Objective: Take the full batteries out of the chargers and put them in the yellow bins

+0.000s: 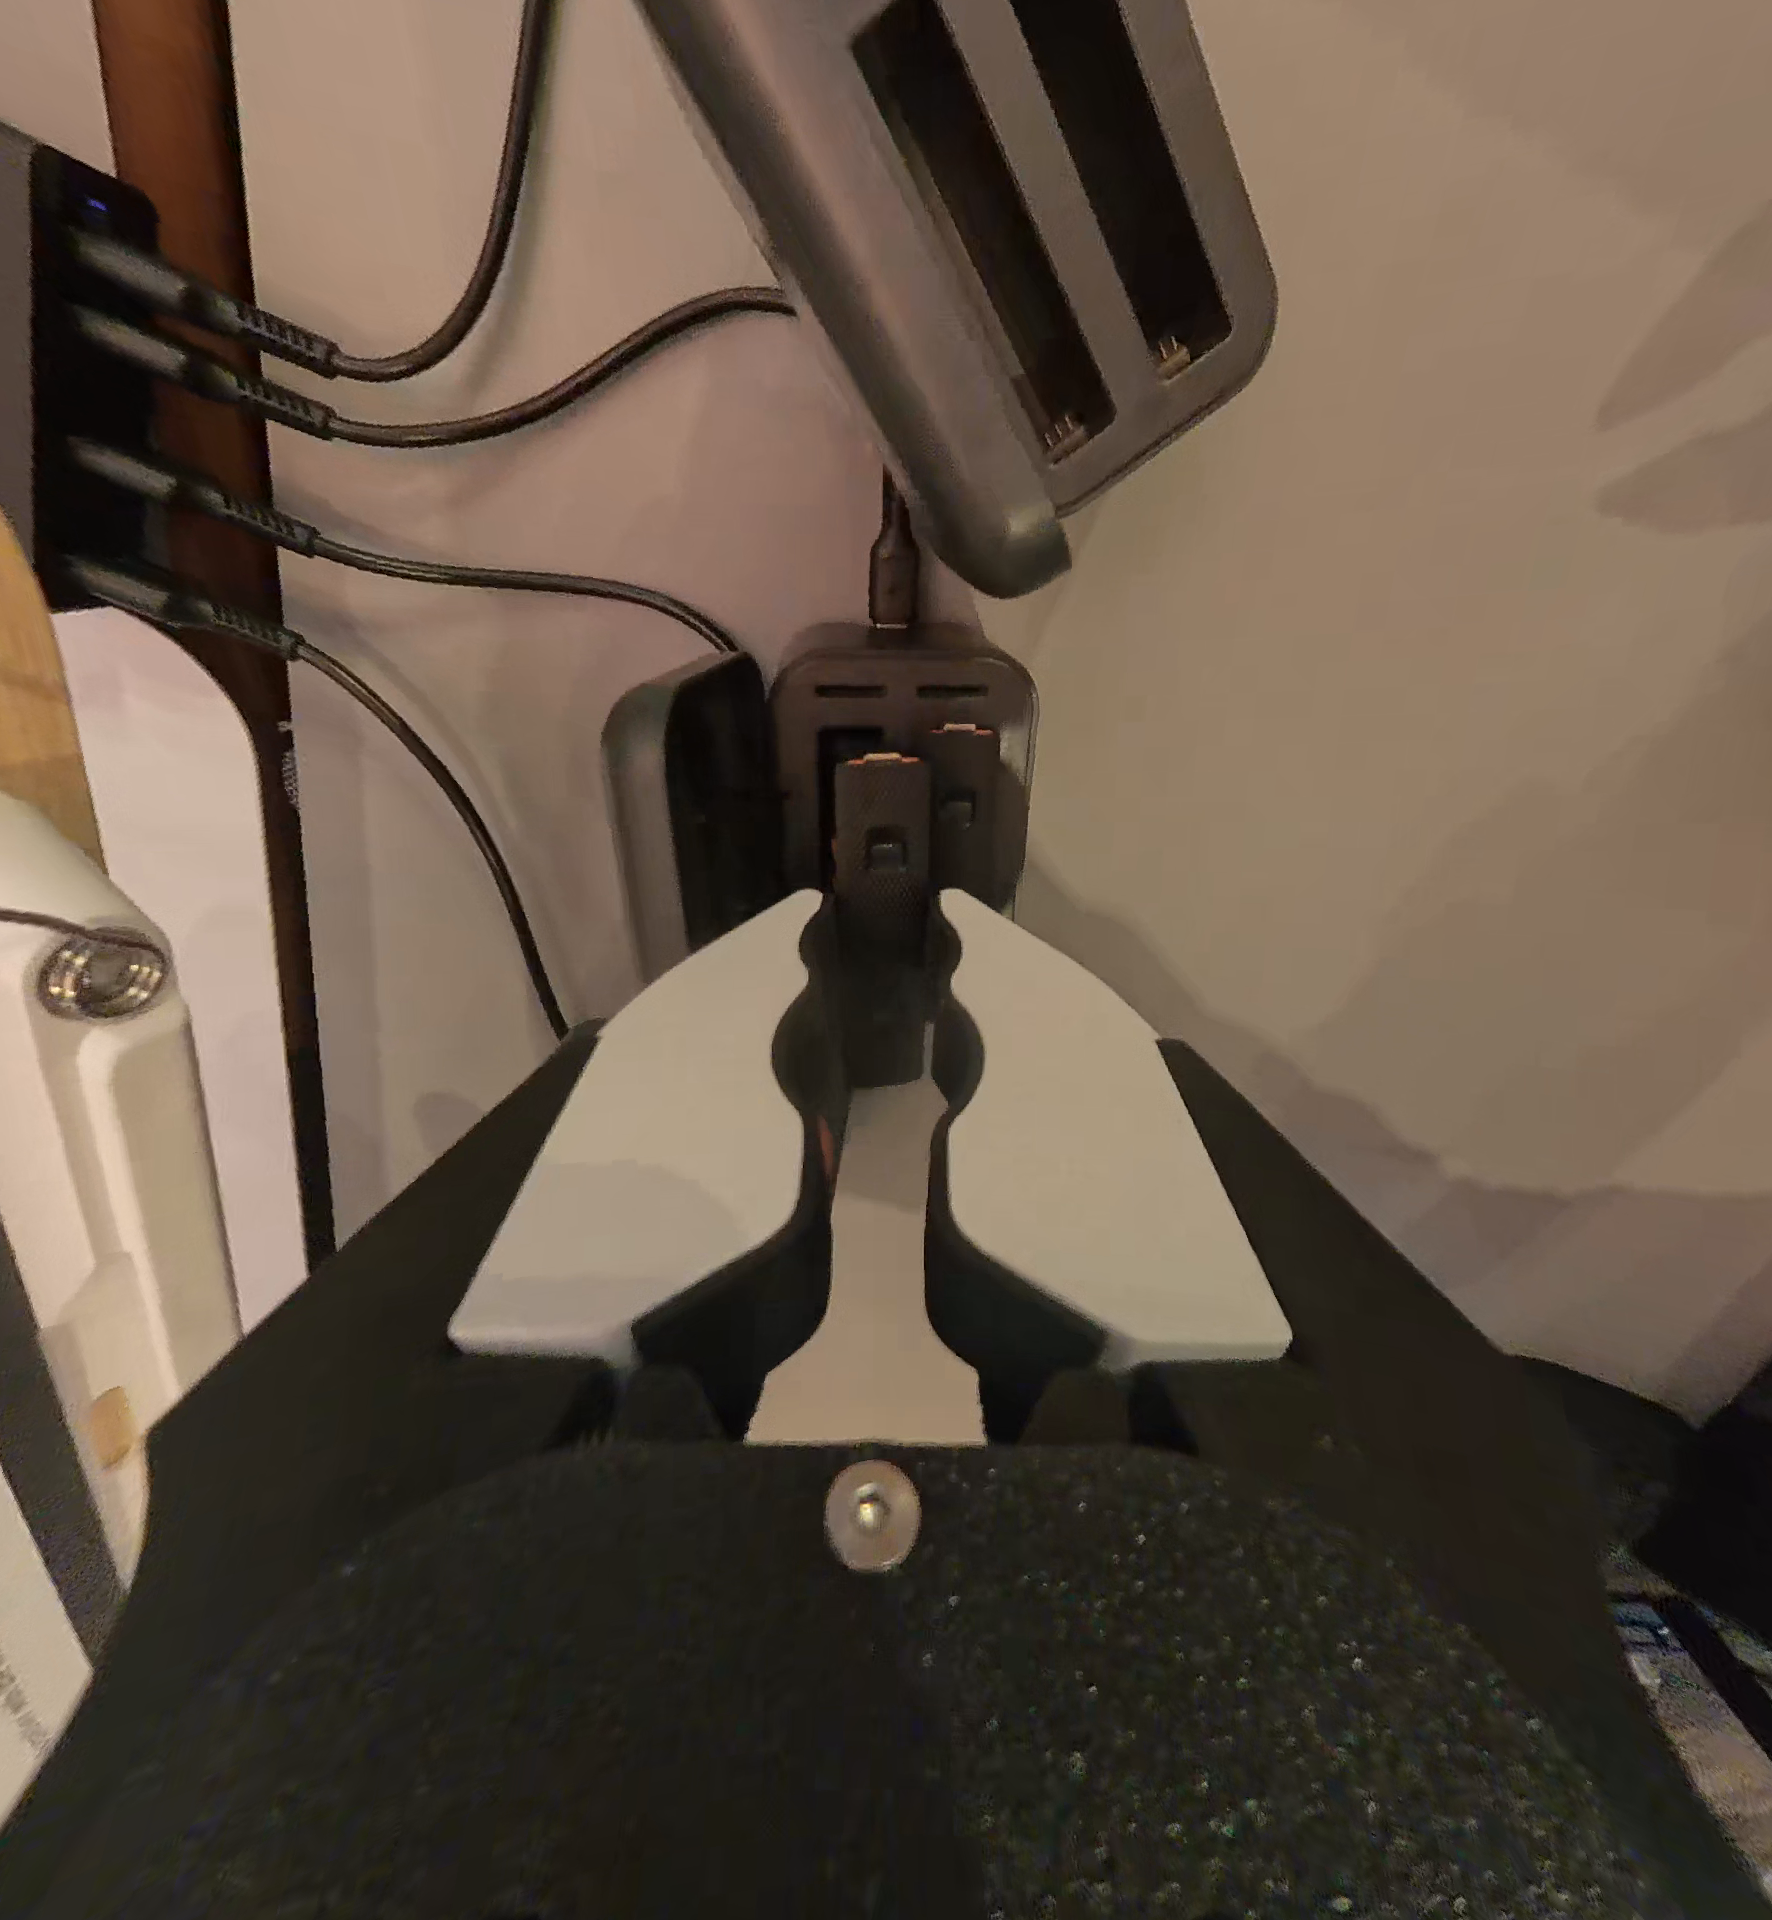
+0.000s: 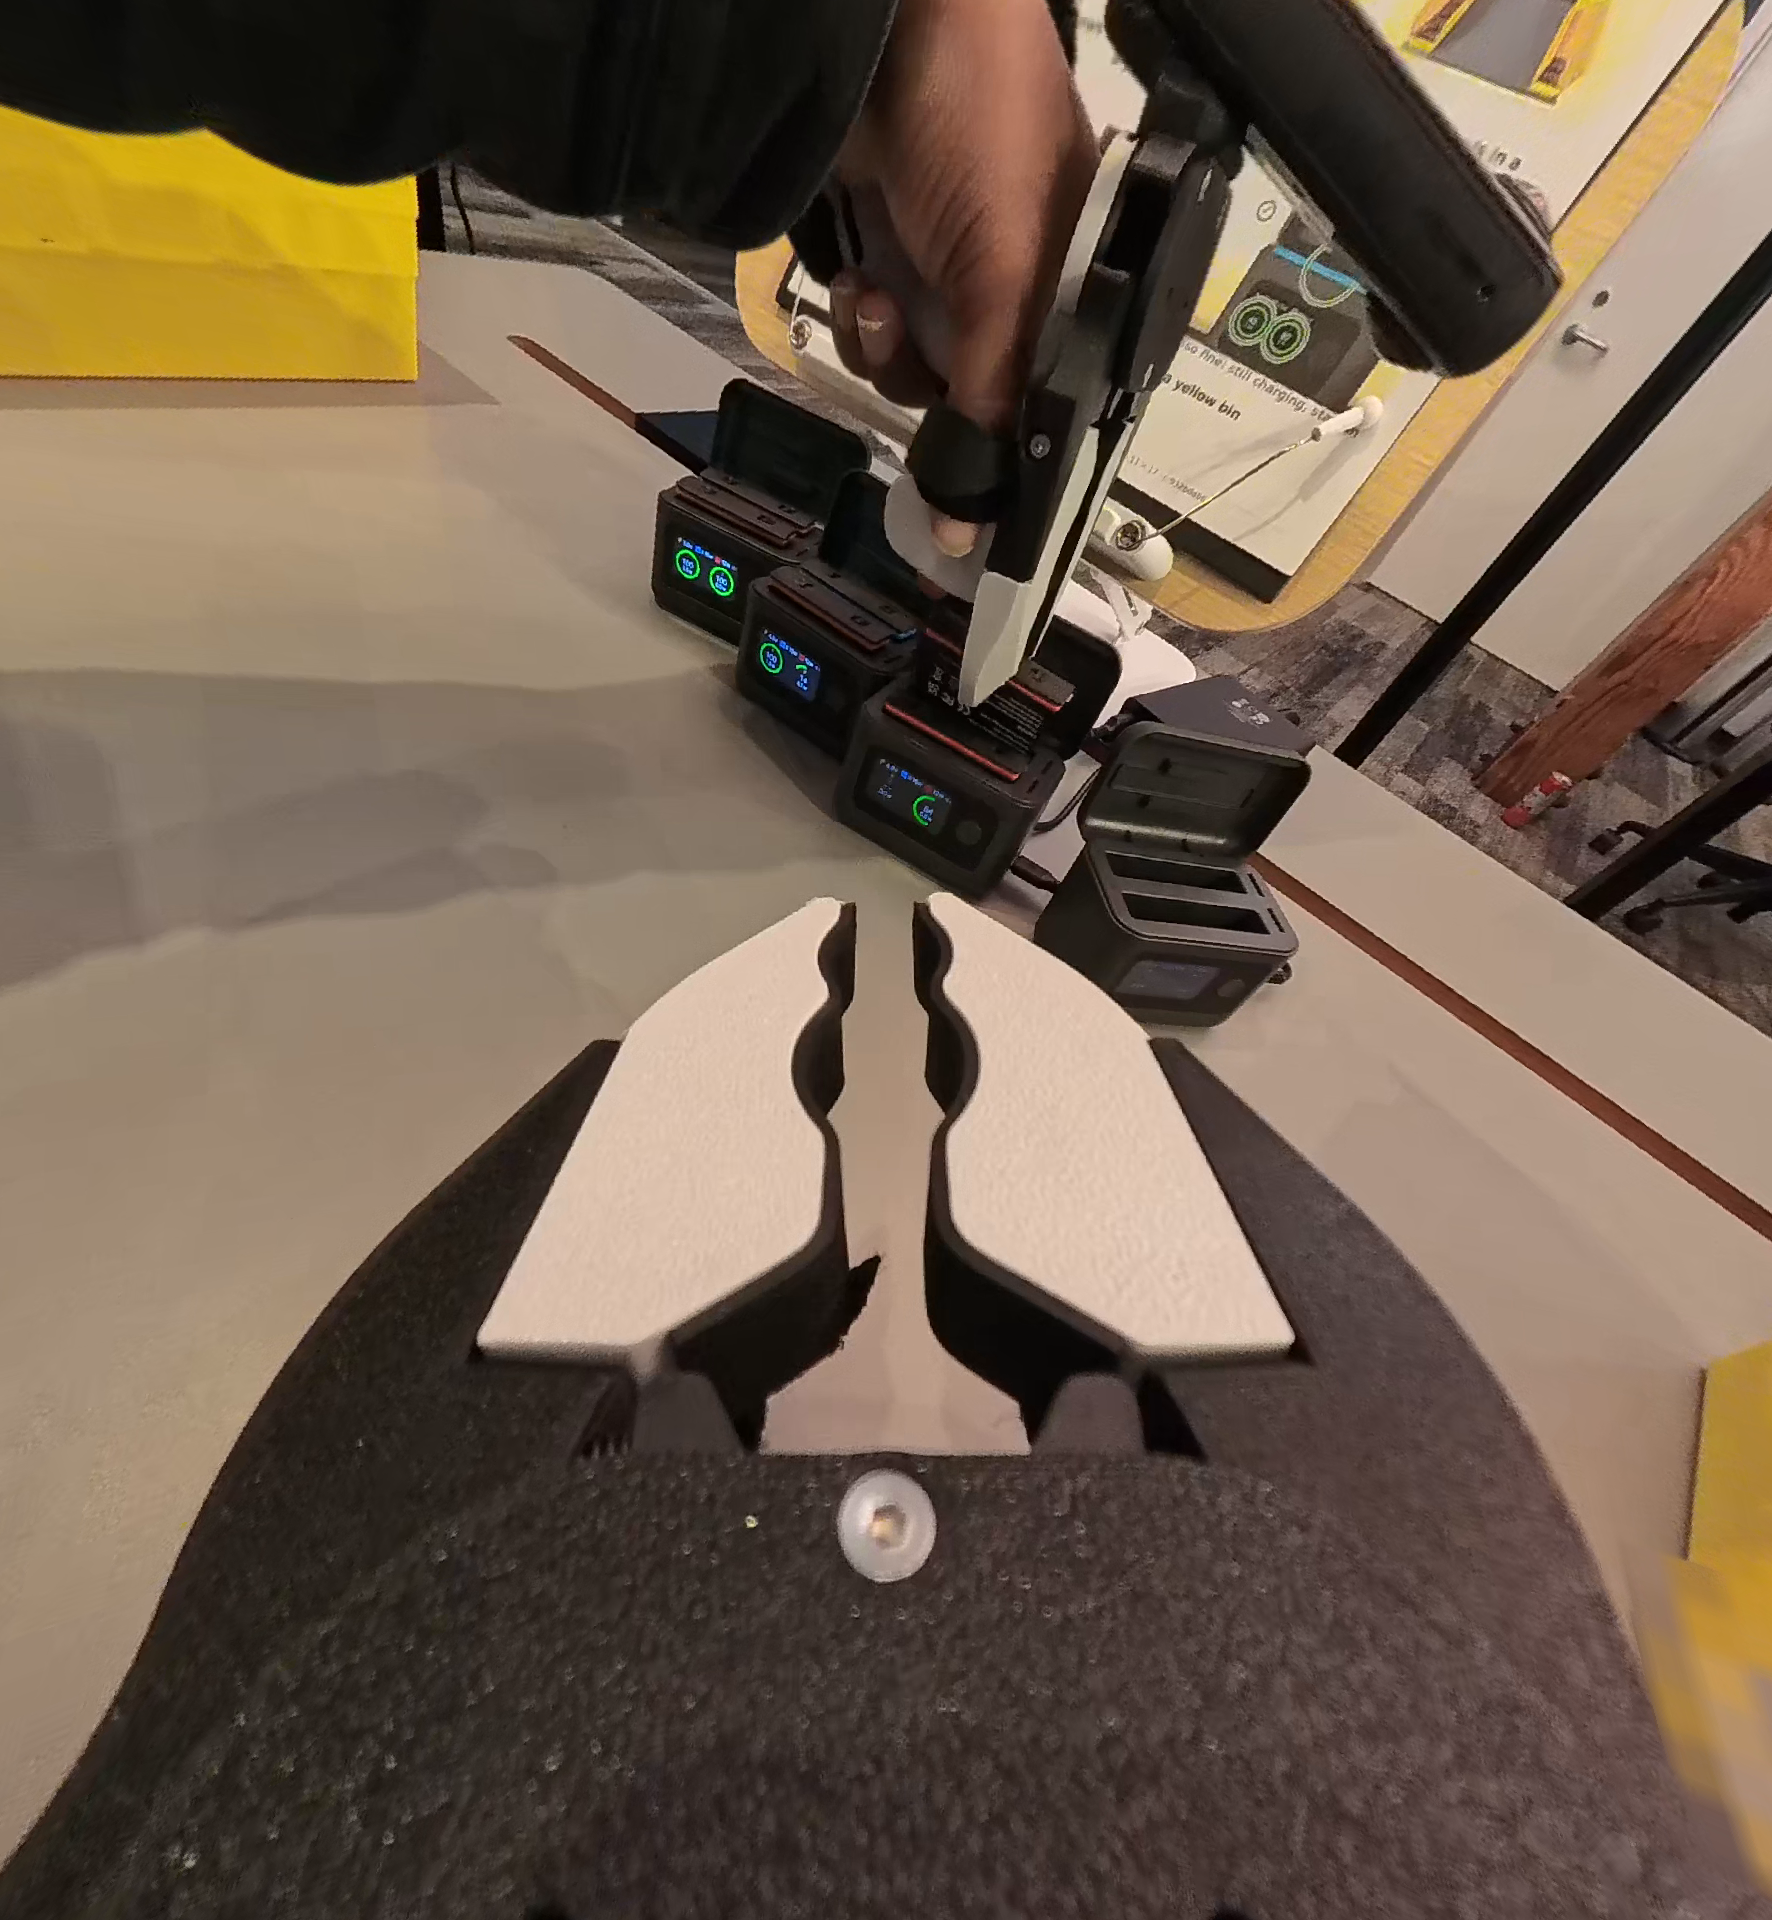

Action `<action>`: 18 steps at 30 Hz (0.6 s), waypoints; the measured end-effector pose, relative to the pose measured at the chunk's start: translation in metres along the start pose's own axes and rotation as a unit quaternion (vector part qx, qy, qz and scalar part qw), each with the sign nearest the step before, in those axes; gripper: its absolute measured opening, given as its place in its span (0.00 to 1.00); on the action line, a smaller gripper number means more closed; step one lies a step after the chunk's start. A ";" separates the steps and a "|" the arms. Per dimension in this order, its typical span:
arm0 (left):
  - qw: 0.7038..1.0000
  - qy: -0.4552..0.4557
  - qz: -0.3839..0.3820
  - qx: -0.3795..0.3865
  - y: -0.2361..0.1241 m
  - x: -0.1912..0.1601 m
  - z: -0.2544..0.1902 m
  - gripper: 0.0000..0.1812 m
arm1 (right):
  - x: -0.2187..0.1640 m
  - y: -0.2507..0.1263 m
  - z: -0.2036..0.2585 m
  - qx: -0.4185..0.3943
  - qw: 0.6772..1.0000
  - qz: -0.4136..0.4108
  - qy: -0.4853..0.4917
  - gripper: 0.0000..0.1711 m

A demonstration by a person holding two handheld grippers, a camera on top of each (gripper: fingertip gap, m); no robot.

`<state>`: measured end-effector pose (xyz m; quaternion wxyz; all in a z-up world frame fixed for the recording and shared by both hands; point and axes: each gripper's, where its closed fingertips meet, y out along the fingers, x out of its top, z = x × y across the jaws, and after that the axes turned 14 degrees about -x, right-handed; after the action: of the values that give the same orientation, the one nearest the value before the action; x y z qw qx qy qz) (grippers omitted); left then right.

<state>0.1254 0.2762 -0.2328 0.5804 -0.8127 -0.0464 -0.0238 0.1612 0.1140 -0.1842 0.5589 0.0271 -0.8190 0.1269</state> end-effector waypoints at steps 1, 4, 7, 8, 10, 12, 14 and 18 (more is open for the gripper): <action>1.000 0.000 -0.003 -0.002 0.000 0.000 0.000 0.08 | 0.000 0.000 0.000 0.000 1.000 0.000 0.000 0.06; 1.000 0.005 -0.009 -0.001 0.001 0.000 0.000 0.08 | 0.000 0.000 0.000 0.001 1.000 0.000 0.000 0.06; 1.000 0.012 -0.013 0.006 0.001 -0.001 0.000 0.08 | -0.001 0.000 0.000 0.001 1.000 0.001 -0.001 0.06; 1.000 0.013 -0.013 0.008 0.001 -0.001 0.000 0.08 | -0.001 0.000 0.000 0.001 1.000 0.001 -0.002 0.06; 1.000 0.018 -0.011 0.017 0.001 -0.001 0.001 0.09 | -0.001 0.000 0.001 0.002 1.000 0.001 -0.002 0.06; 0.999 0.024 -0.006 0.023 0.002 -0.001 0.000 0.09 | -0.001 0.000 0.001 0.002 1.000 0.001 -0.003 0.06; 0.999 0.031 0.000 0.034 0.002 -0.002 0.000 0.11 | -0.001 0.000 0.001 0.001 1.000 0.002 -0.003 0.06; 0.998 0.041 0.006 0.053 0.001 -0.001 0.000 0.10 | -0.001 0.000 0.001 0.001 1.000 0.002 -0.005 0.06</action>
<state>0.1241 0.2757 -0.2339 0.6242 -0.7794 -0.0186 -0.0508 0.1608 0.1136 -0.1858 0.5541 0.0266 -0.8219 0.1292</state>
